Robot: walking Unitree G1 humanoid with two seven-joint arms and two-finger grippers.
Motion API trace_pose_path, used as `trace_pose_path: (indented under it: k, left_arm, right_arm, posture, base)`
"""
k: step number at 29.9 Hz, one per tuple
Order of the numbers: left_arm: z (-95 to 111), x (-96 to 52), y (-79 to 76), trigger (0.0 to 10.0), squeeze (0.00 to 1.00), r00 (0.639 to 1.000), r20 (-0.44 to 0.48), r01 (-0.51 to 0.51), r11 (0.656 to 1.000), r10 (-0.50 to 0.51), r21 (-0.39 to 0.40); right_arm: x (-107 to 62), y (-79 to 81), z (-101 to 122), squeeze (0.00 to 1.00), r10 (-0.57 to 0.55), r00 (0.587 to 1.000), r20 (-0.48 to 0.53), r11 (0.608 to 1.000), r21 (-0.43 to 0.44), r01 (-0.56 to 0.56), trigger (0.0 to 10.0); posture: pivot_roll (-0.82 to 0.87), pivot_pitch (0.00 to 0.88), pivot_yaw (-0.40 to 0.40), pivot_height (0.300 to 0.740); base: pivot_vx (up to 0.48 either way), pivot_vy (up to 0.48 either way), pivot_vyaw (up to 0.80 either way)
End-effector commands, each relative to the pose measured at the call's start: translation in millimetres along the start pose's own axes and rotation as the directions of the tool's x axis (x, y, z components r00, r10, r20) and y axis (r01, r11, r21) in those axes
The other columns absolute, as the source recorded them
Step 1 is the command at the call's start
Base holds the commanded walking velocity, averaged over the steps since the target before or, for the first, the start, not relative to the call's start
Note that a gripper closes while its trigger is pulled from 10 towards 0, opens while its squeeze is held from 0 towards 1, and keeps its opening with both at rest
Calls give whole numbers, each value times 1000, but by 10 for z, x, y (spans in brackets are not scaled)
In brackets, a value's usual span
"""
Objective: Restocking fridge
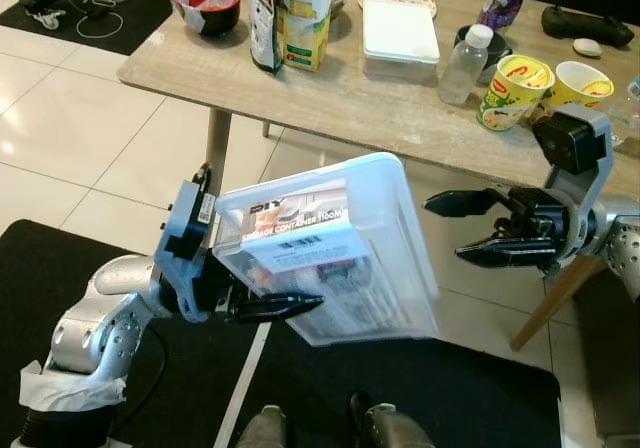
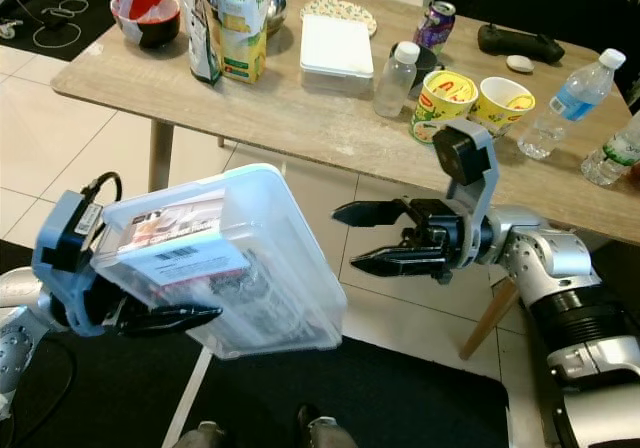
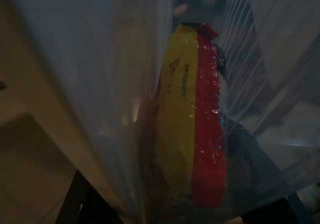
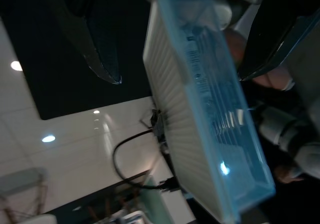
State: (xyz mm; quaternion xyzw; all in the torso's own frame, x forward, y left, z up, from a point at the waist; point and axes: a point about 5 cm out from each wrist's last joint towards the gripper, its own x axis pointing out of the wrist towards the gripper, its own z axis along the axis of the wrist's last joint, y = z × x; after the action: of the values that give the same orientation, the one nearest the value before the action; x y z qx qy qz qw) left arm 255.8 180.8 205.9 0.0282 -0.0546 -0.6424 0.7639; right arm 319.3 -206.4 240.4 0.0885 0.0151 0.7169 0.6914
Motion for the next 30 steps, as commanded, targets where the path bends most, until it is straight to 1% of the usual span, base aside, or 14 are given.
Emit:
trace_pose_path:
  k: [1, 6, 7, 8, 10, 11, 15, 16, 19, 21, 23, 24, 29, 30]
  left_arm:
    - [-3, -21, 36, 0, 0, 998, -51, -28, 998, 31, 55]
    - [-66, -11, 149, 0, 0, 985, -102, -129, 983, 142, 128]
    - [-114, 16, 258, 3294, 0, 957, -146, -213, 949, 251, 234]
    - [-114, 16, 258, 3294, 0, 957, -146, -213, 949, 251, 234]
    - [-195, 90, 379, 4510, 0, 904, -188, -286, 871, 383, 400]
    - [-260, 126, 405, 10000, 0, 880, -215, -282, 830, 424, 481]
    - [-399, 195, 416, 10000, 0, 843, -256, -231, 748, 474, 623]
    - [-412, 248, 413, 10000, 0, 835, -233, -219, 690, 498, 690]
    - [-391, 317, 405, 10000, 0, 834, -182, -207, 602, 520, 771]
    - [-388, 324, 405, 10000, 0, 834, -177, -199, 583, 523, 788]
    - [-409, 353, 405, 10000, 0, 823, -177, -132, 484, 540, 865]
    - [-473, 369, 407, 10000, 0, 813, -189, -38, 373, 551, 927]
    - [-575, 368, 381, 10000, 0, 817, -143, 24, 214, 558, 976]
    - [-575, 368, 381, 10000, 0, 817, -143, 24, 214, 558, 976]
  right_arm:
    - [-87, -38, 18, 0, -66, 998, 14, 997, -25, 66, 10000]
    - [-182, -124, 37, 0, -203, 977, 68, 978, -30, 205, 10000]
    - [-226, -177, 28, 0, -289, 953, 94, 956, -21, 292, 10000]
    - [-226, -177, 28, 0, -289, 953, 94, 956, -21, 292, 10000]
    - [-266, -259, -27, 0, -400, 910, 106, 917, 43, 398, 10000]
    - [-261, -290, -87, 0, -437, 896, 80, 899, 63, 433, 10000]
    - [-258, -348, -205, 0, -489, 871, 43, 871, 86, 484, 10000]
    - [-274, -371, -246, 0, -521, 853, 45, 851, 101, 515, 10000]
    - [-298, -399, -292, 0, -566, 823, 48, 821, 127, 557, 10000]
    - [-299, -406, -301, 0, -574, 818, 48, 815, 135, 564, 10000]
    - [-303, -435, -322, 0, -606, 793, 61, 787, 186, 588, 10000]
    - [-298, -464, -325, 0, -630, 771, 90, 760, 278, 588, 10000]
    - [-245, -473, -425, 0, -625, 777, 71, 748, 338, 571, 10000]
    - [-245, -473, -425, 0, -625, 777, 71, 748, 338, 571, 10000]
  posture:
    - [56, 182, -108, 740]
    - [61, 183, -106, 740]
    - [62, 183, -105, 740]
    - [62, 183, -105, 740]
    - [66, 182, -104, 740]
    - [63, 183, -101, 740]
    - [61, 183, -100, 740]
    - [59, 183, -98, 740]
    - [59, 182, -94, 740]
    - [59, 182, -94, 740]
    - [62, 179, -94, 740]
    - [62, 179, -94, 740]
    - [63, 175, -93, 740]
    - [63, 175, -93, 740]
  base:
    - [0, 0, 0]
    - [0, 0, 0]
    - [0, 0, 0]
    - [0, 0, 0]
    - [0, 0, 0]
    - [0, 0, 0]
    - [0, 0, 0]
    - [0, 0, 0]
    - [0, 0, 0]
    - [0, 0, 0]
    - [0, 0, 0]
    - [0, 0, 0]
    - [0, 0, 0]
    - [0, 0, 0]
